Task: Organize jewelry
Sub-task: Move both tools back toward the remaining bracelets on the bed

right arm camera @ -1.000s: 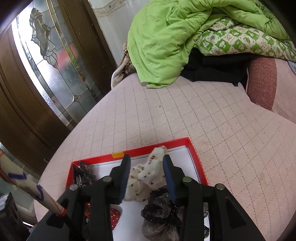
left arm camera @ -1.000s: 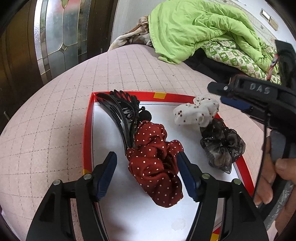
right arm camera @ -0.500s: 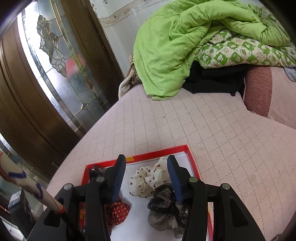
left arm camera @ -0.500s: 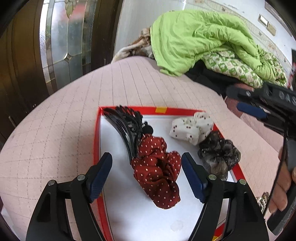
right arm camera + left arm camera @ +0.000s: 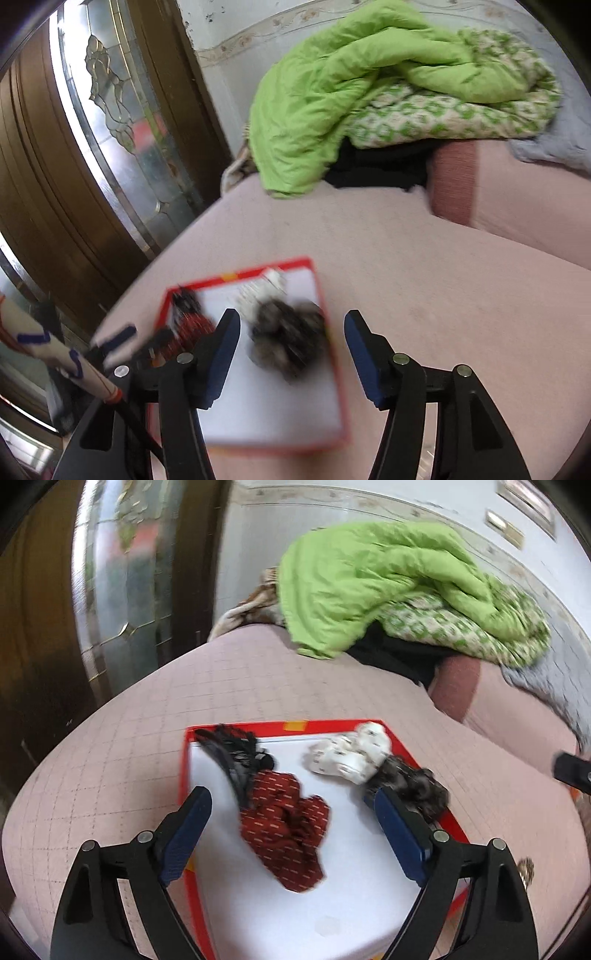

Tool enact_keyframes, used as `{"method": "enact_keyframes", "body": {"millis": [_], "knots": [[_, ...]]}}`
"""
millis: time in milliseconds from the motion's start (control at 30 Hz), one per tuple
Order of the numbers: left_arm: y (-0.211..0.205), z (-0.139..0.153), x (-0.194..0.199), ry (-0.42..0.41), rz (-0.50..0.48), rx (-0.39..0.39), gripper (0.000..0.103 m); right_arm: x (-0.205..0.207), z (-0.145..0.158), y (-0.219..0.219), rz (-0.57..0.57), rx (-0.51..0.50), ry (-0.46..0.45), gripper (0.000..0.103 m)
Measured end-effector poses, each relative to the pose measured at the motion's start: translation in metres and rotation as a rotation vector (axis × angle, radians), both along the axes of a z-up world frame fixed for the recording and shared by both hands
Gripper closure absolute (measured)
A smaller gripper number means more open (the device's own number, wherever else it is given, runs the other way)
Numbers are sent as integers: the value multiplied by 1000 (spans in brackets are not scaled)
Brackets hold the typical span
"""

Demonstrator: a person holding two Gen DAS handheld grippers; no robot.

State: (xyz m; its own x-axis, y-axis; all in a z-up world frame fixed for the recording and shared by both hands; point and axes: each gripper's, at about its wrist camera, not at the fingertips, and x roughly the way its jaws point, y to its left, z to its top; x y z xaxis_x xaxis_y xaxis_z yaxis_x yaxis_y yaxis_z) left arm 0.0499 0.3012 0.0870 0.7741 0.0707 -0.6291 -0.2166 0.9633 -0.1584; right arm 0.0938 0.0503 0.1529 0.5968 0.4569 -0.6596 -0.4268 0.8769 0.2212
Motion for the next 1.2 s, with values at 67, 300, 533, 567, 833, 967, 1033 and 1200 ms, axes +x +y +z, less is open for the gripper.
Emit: {"method": "enact_keyframes", "body": {"millis": [67, 300, 533, 567, 833, 967, 1033, 1200], "knots": [[-17, 4, -2, -11, -52, 12, 14, -16, 0, -26, -36, -3, 3, 35], [-96, 15, -17, -43, -276, 89, 14, -81, -8, -130, -193, 69, 50, 32], [-148, 8, -39, 15, -386, 54, 14, -142, -37, -195, -281, 77, 128, 32], [-151, 8, -42, 23, -389, 40, 14, -150, -40, -201, -291, 71, 128, 32], [-179, -11, -79, 118, -425, -18, 14, -162, -83, -242, -320, 244, 377, 32], [-194, -23, -83, 152, -453, 1, 14, -147, -90, -247, -344, 272, 432, 32], [-202, -29, -80, 166, -462, 21, 14, -133, -94, -250, -376, 279, 448, 33], [-218, -41, -70, 193, -500, 34, 14, -75, -102, -251, -415, 268, 455, 58]]}}
